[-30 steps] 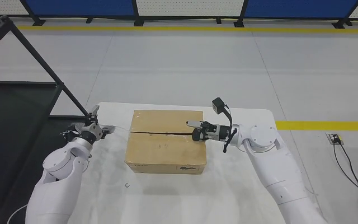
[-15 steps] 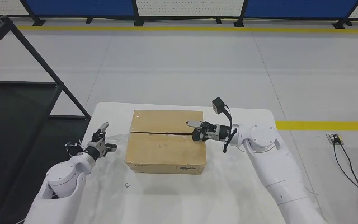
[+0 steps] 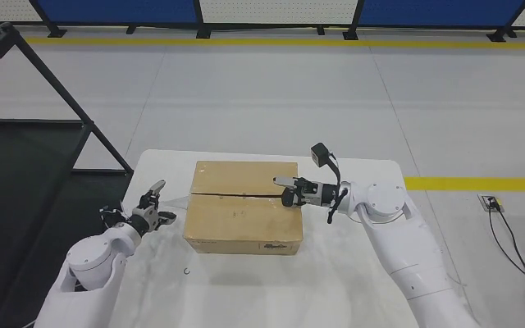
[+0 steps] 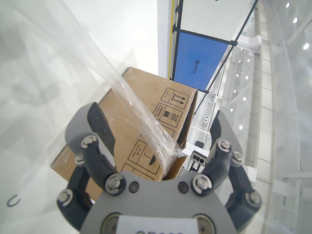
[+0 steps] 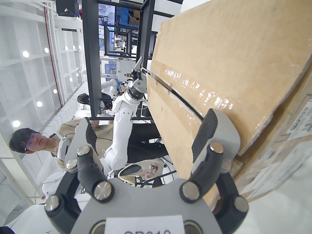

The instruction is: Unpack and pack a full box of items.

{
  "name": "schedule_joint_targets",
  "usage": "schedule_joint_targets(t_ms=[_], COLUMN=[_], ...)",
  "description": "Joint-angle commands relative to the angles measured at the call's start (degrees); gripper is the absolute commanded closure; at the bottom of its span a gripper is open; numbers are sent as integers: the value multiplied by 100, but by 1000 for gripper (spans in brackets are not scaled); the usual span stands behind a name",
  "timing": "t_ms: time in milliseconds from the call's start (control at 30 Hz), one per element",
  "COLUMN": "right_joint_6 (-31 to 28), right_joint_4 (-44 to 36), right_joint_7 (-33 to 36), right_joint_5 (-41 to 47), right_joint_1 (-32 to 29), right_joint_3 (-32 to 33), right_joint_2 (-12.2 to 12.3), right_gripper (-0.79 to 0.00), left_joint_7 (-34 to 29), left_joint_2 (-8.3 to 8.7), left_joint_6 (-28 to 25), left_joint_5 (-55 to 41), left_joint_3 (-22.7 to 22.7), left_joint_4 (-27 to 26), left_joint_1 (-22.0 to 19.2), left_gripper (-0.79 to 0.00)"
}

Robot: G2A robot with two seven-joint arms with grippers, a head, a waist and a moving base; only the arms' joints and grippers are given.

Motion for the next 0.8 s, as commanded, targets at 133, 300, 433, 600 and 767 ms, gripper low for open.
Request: schedule_joint_targets(t_ms=[133, 300, 433, 600, 767], right_joint_6=[0, 0, 0, 0, 0], right_joint_4=[0, 0, 0, 0, 0], right_joint_7=[0, 0, 0, 0, 0], right_joint_5=[0, 0, 0, 0, 0], right_joint_1=[0, 0, 0, 0, 0], right_joint_3=[0, 0, 0, 0, 0], right_joint_2=[0, 0, 0, 0, 0], right_gripper=[-785, -785, -785, -785, -785], left_joint_7=[20, 67, 12, -90, -225], left_joint_2=[-80, -117, -120, -127, -128], left_joint_6=[-55, -325, -497, -812, -1098], left_joint_5=[-154, -375, -542, -695, -768], left_joint_3=[283, 264, 174, 106, 67], left_joint_4=[786, 1090, 1158, 1160, 1150], left_joint_1=[-698, -1012, -1112, -1131, -1097], left_gripper=[-785, -785, -785, -785, -785])
